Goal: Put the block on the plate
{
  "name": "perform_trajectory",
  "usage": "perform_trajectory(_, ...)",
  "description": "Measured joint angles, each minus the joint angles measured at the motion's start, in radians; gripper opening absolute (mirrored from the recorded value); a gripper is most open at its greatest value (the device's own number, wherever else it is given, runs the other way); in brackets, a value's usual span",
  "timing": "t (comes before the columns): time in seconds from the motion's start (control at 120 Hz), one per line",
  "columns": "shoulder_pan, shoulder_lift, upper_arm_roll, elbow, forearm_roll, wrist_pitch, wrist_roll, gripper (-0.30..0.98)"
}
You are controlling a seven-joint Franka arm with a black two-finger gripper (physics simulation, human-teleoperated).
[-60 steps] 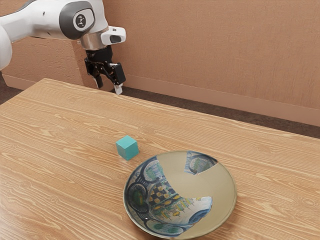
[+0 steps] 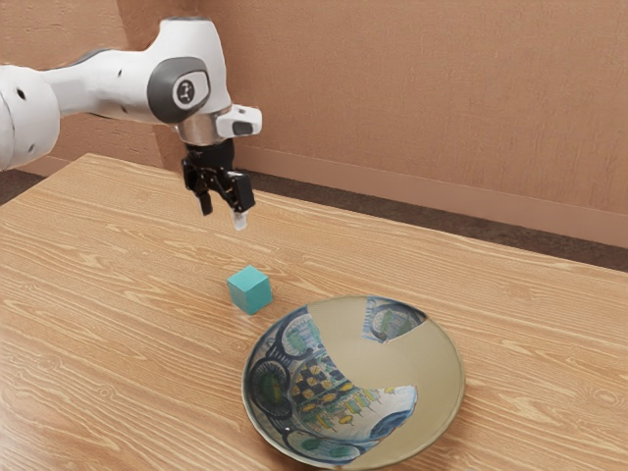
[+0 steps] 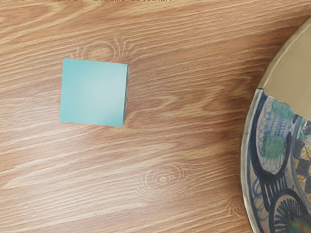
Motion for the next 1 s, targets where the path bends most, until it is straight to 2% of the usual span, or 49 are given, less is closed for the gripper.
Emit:
perform_trajectory(0.258, 0.031, 0.163, 0.0, 0.009, 0.021, 0.138, 0.043, 0.69)
perform_trajectory(0.4, 0.034, 0.19, 0.0, -0.006, 0.044, 0.22, 0.057, 0.69)
perform_trajectory(1.0, 0.034, 0.318, 0.002, -0.021, 0.028, 0.393, 0.058, 0.69)
